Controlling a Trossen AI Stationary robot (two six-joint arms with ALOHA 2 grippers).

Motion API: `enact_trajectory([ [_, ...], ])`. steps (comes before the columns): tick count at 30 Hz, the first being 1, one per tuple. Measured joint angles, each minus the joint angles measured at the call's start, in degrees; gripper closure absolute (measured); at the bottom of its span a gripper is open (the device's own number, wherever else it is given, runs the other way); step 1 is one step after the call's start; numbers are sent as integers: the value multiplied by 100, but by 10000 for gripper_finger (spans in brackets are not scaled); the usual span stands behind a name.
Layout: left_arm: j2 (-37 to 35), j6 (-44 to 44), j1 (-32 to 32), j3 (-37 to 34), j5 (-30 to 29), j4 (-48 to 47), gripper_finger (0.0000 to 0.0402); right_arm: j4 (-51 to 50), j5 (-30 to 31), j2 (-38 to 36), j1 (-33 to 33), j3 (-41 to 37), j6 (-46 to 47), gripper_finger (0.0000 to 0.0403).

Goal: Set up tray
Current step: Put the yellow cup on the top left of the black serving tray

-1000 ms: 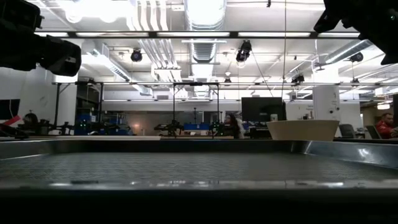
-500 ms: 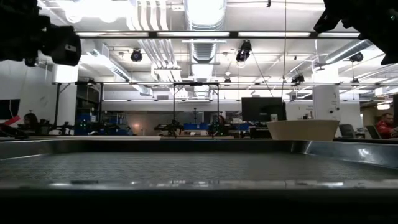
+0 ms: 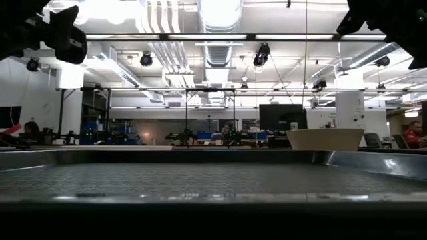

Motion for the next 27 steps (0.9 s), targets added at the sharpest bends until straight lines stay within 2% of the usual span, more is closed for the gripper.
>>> enact_trajectory([
  [14,5,-975,0,0,-4,462,251,0,-1,0,-1,0,-6,335],
  [27,11,-1040,2,18,-186,1091,251,0,1,0,0,0,-5,335],
])
